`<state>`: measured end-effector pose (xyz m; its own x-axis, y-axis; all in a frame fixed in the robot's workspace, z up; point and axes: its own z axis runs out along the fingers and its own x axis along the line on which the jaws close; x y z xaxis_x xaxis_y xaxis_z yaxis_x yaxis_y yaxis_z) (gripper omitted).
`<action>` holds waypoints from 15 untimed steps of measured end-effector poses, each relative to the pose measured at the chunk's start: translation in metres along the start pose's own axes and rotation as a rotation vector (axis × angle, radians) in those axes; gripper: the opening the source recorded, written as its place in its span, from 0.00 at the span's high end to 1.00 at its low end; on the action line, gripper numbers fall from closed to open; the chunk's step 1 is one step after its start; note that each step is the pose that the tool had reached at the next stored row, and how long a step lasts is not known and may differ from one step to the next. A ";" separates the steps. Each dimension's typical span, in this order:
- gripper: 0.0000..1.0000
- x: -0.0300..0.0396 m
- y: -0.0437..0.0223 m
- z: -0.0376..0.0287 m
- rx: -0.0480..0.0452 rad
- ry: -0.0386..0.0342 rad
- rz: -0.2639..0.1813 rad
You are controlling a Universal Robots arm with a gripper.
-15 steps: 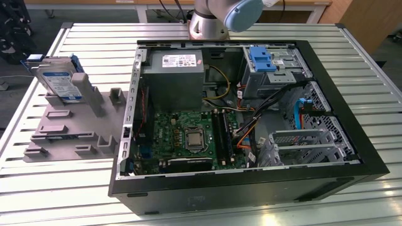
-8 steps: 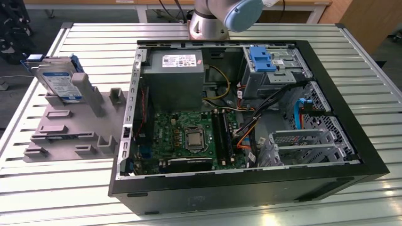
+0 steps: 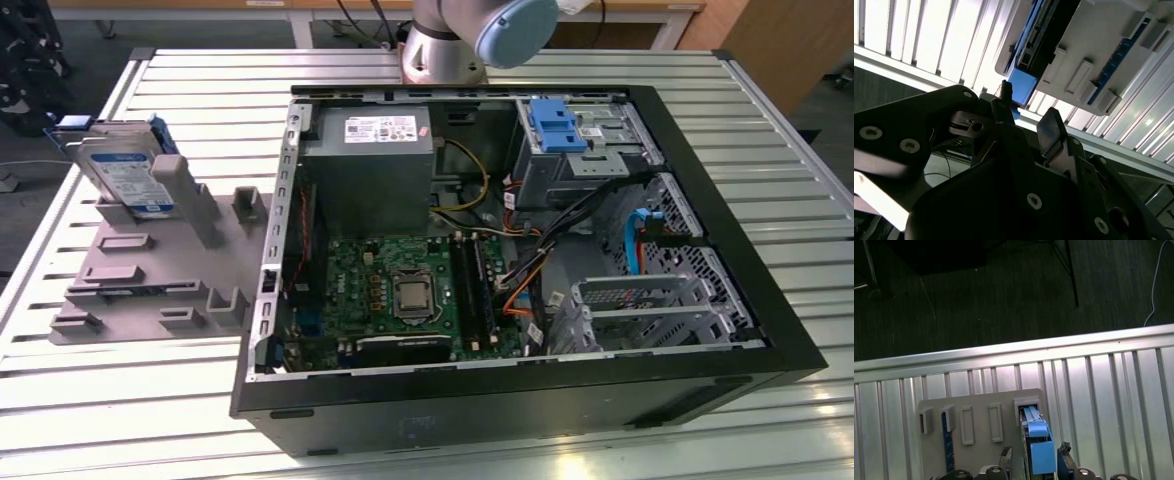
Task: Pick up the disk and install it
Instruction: 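Pick up the disk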
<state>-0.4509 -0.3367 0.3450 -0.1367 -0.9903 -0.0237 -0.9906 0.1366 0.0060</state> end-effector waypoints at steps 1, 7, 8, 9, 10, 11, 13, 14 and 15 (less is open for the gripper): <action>0.53 0.0000 0.0003 0.0001 0.0000 0.0000 0.000; 0.53 -0.0002 0.0017 0.0005 0.0001 0.0000 0.000; 0.53 -0.0002 0.0019 0.0005 0.0000 0.0000 0.000; 0.53 -0.0003 0.0022 0.0006 0.0000 0.0000 0.000; 0.53 -0.0003 0.0024 0.0006 0.0000 0.0000 0.000; 0.53 -0.0003 0.0026 0.0007 0.0000 0.0000 0.000; 0.53 -0.0003 0.0031 0.0009 0.0001 0.0000 0.000; 0.53 -0.0004 0.0033 0.0009 0.0000 0.0000 0.000; 0.53 -0.0004 0.0037 0.0010 0.0000 0.0001 0.000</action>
<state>-0.4545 -0.3358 0.3441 -0.1367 -0.9903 -0.0237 -0.9906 0.1366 0.0060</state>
